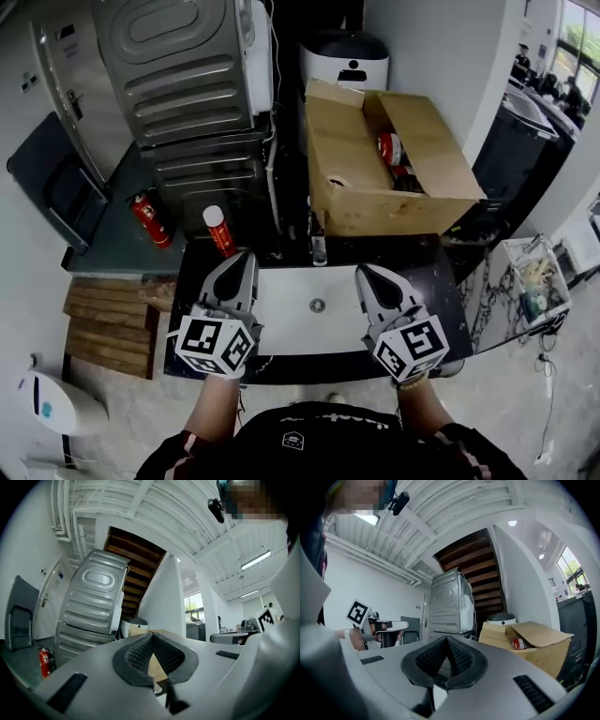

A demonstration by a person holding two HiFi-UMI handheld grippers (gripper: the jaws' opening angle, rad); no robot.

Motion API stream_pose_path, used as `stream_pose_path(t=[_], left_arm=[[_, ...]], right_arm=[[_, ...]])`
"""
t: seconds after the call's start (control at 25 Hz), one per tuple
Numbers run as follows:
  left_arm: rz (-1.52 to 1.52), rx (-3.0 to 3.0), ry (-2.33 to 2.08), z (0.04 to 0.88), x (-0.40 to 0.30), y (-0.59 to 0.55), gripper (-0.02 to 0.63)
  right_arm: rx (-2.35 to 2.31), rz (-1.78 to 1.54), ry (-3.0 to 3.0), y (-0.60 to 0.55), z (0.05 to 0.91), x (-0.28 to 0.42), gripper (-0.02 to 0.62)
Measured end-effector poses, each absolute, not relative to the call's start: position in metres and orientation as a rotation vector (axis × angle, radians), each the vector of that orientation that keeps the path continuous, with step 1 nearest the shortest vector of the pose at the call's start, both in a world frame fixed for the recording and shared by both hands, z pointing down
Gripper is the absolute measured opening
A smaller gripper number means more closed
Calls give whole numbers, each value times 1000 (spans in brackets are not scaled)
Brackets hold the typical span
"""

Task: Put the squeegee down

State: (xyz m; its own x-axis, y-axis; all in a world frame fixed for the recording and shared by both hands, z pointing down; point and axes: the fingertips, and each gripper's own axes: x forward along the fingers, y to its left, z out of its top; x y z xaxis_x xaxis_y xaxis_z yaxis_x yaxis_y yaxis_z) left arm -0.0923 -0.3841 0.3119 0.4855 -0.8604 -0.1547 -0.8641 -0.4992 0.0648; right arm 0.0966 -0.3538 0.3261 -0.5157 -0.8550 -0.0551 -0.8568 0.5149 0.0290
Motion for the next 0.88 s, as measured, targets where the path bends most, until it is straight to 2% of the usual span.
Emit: stream_pose_path(t=[0.88], left_arm=[[336,-2784,1514,319,-78,-382,14]], right_arm=[[-1546,124,2688,-343,319,110,37]])
